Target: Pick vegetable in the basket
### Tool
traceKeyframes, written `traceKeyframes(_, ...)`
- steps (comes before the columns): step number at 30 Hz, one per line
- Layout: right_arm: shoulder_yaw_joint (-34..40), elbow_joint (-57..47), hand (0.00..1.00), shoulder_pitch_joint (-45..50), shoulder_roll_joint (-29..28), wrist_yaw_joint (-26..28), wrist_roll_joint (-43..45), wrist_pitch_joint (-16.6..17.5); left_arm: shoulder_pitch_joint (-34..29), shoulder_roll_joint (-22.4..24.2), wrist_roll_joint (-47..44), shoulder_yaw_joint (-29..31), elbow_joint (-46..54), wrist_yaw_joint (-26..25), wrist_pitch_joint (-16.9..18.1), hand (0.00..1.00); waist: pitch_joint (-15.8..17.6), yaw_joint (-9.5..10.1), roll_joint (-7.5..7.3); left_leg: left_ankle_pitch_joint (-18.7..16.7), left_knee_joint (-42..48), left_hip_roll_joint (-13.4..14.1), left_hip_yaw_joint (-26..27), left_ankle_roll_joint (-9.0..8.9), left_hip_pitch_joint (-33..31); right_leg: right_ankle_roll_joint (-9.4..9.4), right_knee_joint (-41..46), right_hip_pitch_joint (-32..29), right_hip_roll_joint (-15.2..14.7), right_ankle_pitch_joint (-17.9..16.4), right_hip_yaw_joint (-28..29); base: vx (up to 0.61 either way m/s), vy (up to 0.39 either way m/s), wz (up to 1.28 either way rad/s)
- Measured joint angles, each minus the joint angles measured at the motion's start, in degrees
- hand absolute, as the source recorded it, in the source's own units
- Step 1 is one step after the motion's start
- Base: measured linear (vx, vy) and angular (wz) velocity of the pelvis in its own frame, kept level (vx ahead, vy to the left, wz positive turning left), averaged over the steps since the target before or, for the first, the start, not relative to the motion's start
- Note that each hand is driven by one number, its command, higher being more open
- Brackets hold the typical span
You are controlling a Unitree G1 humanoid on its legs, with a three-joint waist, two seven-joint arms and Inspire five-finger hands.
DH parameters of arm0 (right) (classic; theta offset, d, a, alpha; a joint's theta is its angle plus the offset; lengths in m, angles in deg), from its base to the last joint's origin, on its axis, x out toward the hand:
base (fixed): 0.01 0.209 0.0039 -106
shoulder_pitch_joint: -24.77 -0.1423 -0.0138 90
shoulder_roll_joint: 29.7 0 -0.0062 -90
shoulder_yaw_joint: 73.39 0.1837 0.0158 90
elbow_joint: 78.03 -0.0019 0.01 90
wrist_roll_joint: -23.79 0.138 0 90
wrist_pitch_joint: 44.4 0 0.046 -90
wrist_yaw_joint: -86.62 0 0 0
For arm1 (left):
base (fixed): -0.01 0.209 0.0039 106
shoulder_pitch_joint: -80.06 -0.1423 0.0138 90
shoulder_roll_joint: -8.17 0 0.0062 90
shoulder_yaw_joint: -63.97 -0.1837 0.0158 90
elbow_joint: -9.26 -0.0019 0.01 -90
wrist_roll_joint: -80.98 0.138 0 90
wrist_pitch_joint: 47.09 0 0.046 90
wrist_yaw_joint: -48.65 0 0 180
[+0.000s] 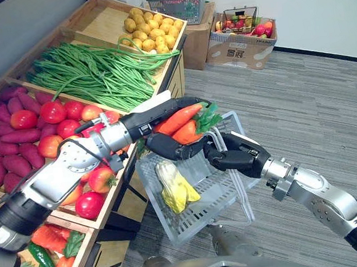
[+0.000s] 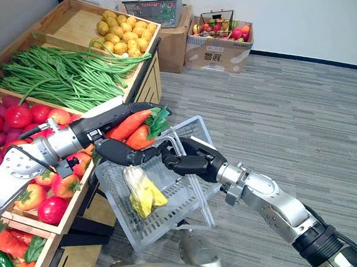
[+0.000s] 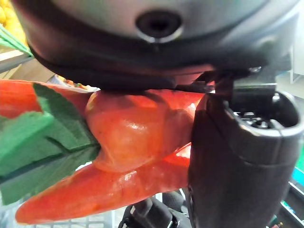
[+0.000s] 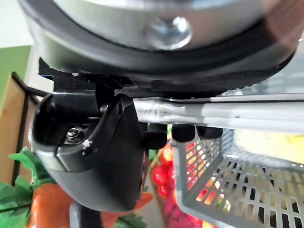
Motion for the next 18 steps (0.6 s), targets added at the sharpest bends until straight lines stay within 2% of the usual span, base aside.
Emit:
traceKeyframes(7, 1.03, 2.16, 0.00, 2.29, 0.18, -0.11, -0.03, 0.00, -1.37, -1.22, -1.57, 8.09, 0.90, -0.79, 1.11, 0.00, 0.00, 0.79, 0.04, 1.28, -1.53, -0.90, -3.44, 0.41, -0.58, -0.18, 0.00, 0.96, -1.48, -0.17, -3.38, 0.07, 0.044, 0.28)
traceKeyframes(12, 5.96, 5.18, 0.00, 6.48, -4.47, -0.90, -0.31, -0.01, -1.38, -1.23, -1.57, 14.36, 2.03, -3.68, 2.31, 0.00, -0.05, 1.78, 0.06, 1.99, -1.98, -1.10, -5.97, 0.36, -1.87, -0.66, -0.01, 1.08, -2.24, -0.46, -5.80, 0.08, 0.033, 0.25)
traceKeyframes(16, 7.92, 5.18, 0.00, 7.13, -5.71, -1.04, -0.30, -0.01, -2.01, -1.44, -2.30, 14.93, 3.83, -3.30, 2.38, 0.00, -0.09, 1.48, 0.07, 2.01, -1.89, -1.17, -6.18, 0.38, -2.01, -0.66, -0.01, 1.08, -2.37, -0.46, -5.98, 0.07, 0.047, 0.03)
traceKeyframes(18, 8.26, 5.17, 0.00, 7.08, -6.09, -1.03, -0.29, -0.01, -5.01, -2.79, -4.61, 14.93, 6.53, -1.64, 2.38, 0.00, -0.16, 1.18, 0.17, 2.01, -1.90, -1.17, -6.18, 0.38, -2.00, -0.66, -0.05, 1.08, -2.38, -0.46, -6.00, 0.08, 0.052, 0.00)
